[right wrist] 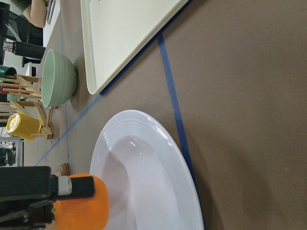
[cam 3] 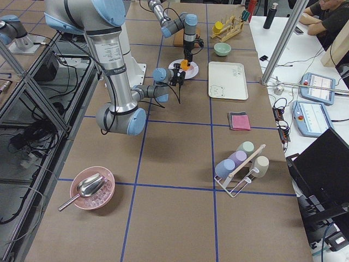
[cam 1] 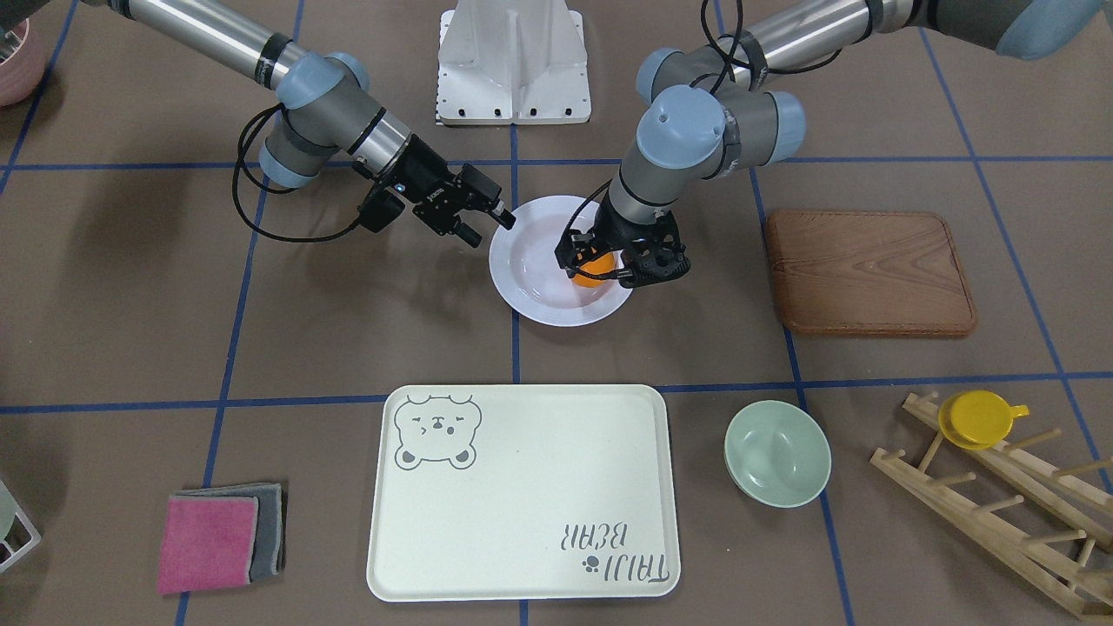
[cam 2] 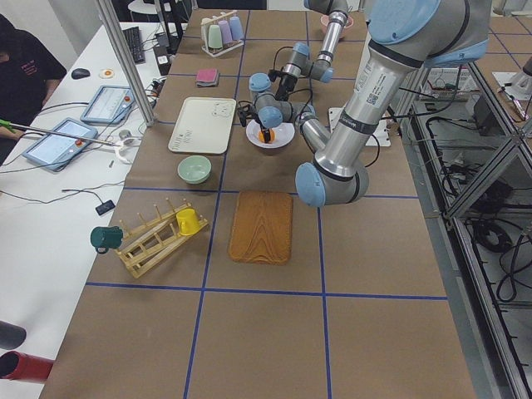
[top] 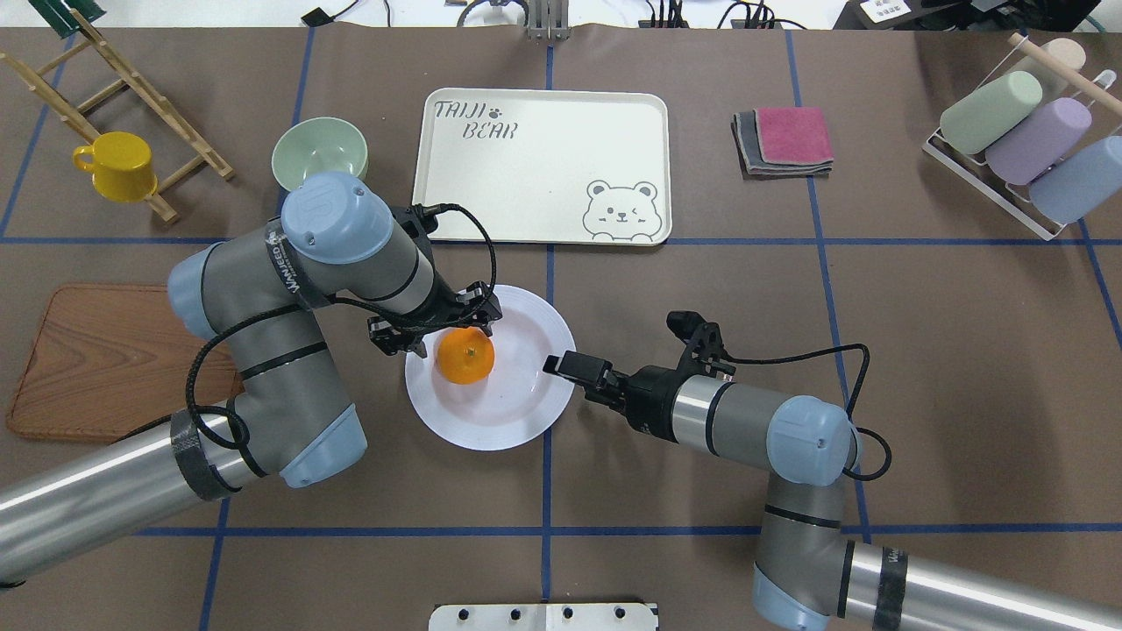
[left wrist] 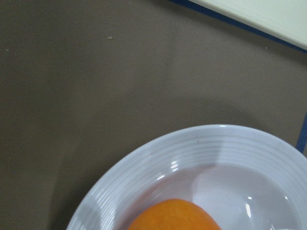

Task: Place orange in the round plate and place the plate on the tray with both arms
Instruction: 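Carry the orange onto the plate with the left gripper while the right grips it, then release the orange on the plate and lift the left gripper away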

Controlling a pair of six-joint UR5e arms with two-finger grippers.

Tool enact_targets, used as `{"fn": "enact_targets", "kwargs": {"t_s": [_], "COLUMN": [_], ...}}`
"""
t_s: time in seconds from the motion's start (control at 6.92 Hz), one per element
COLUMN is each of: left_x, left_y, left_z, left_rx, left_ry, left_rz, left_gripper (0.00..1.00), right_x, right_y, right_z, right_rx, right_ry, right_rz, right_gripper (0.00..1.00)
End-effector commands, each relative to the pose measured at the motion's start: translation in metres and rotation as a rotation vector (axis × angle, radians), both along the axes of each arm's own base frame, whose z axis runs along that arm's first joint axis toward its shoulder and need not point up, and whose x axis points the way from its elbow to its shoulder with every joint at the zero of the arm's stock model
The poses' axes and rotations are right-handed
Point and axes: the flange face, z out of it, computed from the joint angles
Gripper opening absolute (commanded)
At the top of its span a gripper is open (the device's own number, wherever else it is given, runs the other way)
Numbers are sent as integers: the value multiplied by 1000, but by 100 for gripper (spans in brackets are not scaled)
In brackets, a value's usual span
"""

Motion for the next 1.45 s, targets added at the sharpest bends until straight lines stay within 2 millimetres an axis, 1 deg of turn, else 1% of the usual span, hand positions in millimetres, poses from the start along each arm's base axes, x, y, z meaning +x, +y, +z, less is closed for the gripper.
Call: {"fn": "enact_targets", "kwargs": {"t_s": [0.0,0.29,0.43,0.58,0.72,0.87,1.01,1.16,1.3], "left_x": [-4,-13,-19,-26,-45,-87,-135,-177,-197], "left_y": [0,-1,-4,-8,-15,-31,-49,-63,-57], "left_z": [-3,-10,-12,-14,-12,-10,0,5,12], "left_rx": [10,14,16,19,11,24,24,89,126], "left_ry": [6,21,25,29,45,79,99,104,78], "left_rz": [-7,-8,-16,-25,-16,14,20,26,49], "left_gripper": [98,98,98,98,98,98,98,98,98], "right_x": [-12,-14,-24,-26,-25,-22,-16,-8,-2], "right_y": [0,1,-3,-3,-3,-3,-5,-12,-18], "right_z": [-3,-6,-10,-13,-14,-19,-20,-20,-24], "right_rx": [-2,-1,-1,0,3,5,13,13,17], "right_ry": [2,-1,1,-4,-12,-25,-56,-81,-101], "right_rz": [-1,-1,2,2,2,1,4,14,24], "right_gripper": [99,99,98,92,72,58,36,17,12]}}
